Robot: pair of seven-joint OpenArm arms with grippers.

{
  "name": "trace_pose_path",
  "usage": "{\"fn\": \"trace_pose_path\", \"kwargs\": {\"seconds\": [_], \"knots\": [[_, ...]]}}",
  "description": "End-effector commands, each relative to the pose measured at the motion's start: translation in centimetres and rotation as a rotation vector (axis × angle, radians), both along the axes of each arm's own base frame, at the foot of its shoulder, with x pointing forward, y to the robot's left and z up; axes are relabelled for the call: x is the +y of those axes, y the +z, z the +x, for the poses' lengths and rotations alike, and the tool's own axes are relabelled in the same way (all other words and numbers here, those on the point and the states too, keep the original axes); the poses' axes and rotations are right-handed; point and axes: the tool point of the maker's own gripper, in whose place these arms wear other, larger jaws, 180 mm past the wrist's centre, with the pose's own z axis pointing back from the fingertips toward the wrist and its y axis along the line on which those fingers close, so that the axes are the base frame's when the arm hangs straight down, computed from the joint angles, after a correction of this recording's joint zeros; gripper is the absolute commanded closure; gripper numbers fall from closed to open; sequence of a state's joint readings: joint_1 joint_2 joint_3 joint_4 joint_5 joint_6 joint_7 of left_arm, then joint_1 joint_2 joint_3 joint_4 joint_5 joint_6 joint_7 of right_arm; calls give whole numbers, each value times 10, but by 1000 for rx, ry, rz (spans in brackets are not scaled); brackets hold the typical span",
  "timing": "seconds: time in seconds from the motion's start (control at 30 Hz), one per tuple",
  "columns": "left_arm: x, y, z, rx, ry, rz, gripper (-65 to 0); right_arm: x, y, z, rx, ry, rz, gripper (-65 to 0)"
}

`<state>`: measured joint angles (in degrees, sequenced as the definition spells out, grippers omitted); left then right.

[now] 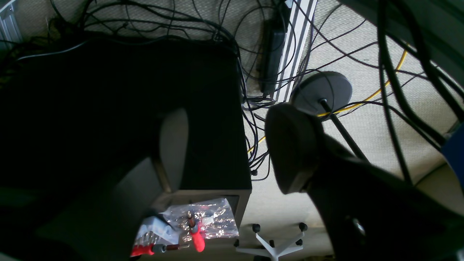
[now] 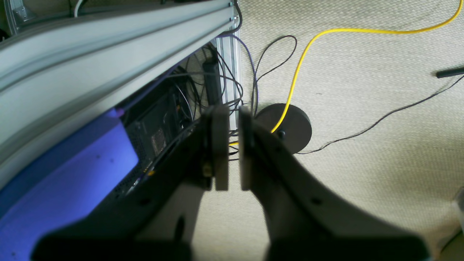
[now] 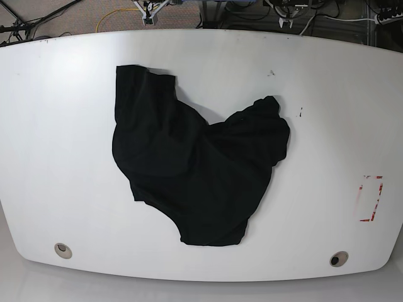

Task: Fold the T-shirt properly

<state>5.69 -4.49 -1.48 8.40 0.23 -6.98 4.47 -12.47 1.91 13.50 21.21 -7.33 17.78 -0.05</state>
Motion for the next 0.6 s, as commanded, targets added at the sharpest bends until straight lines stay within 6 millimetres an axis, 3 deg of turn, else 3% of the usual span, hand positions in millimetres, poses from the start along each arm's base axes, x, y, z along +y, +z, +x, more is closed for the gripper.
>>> {"fn": "trace_pose_path", "kwargs": {"seconds": [0.0, 0.57], "knots": [[11, 3, 1, -37, -9, 2, -345, -6, 1, -12, 18, 0, -9, -41], [16, 5, -7, -51, -14, 14, -343, -1, 1, -14, 19, -1, -6, -44]]}}
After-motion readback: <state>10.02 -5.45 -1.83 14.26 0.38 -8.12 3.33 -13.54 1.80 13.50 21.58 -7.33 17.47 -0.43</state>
